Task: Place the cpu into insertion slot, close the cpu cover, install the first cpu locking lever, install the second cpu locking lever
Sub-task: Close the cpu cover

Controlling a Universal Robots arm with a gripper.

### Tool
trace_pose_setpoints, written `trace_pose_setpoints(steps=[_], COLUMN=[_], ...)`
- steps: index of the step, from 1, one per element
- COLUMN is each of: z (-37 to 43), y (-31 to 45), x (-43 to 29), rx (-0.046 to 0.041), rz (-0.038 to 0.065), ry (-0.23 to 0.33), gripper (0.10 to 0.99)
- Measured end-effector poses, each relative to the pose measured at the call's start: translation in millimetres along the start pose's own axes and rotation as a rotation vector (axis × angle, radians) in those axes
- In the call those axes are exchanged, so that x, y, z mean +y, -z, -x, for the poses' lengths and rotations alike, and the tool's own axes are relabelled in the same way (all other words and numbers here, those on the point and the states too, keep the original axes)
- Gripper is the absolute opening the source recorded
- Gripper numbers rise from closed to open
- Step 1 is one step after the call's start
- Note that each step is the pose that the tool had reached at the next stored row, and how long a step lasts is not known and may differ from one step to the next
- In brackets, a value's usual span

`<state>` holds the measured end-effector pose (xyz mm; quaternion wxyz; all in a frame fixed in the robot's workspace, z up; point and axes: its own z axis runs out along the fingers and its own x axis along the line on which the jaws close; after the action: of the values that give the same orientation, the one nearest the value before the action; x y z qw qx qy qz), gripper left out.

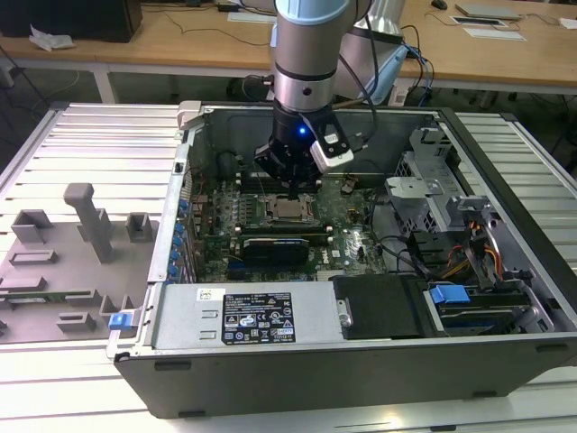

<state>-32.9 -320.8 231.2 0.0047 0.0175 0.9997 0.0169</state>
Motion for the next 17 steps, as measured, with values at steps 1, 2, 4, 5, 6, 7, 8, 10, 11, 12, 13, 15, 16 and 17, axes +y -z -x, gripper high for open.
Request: trace_pose_setpoints(steps=[1, 2, 4, 5, 6, 7, 8, 10, 11, 12, 13, 15, 16, 17], z=[0.0, 0.0, -0.9, -1.3, -1.7, -2.3, -2.9, -4.4, -5.4, -6.4, -7.0, -8.7, -11.4, -13.2], y=[-0.3, -0.7, -1.6, -1.8, -2.0, -2.5, -3.3, -5.0, -5.7, -6.6, -7.0, -8.6, -9.7, -10.3], x=[-0.3, -0.8, -1.5, -1.6, -1.8, -2.0, -2.2, -2.6, -3.0, -3.8, -4.3, -5.6, -5.9, -6.0], rx=[0.0000, 0.0000, 0.0004, 0.0006, 0.0007, 0.0009, 0.0010, 0.0013, 0.0015, 0.0015, 0.0015, 0.0014, 0.0016, 0.0016], rz=[0.000, 0.000, 0.000, 0.000, 0.000, 0.001, 0.001, 0.001, 0.001, 0.001, 0.001, 0.001, 0.001, 0.001], ry=[0.001, 0.004, 0.016, 0.023, 0.029, 0.036, 0.043, 0.051, 0.053, 0.055, 0.055, 0.057, 0.058, 0.058], gripper=[0.106, 0.106, 0.106, 0.106, 0.106, 0.106, 0.106, 0.106, 0.106, 0.106, 0.106, 0.106, 0.106, 0.106])
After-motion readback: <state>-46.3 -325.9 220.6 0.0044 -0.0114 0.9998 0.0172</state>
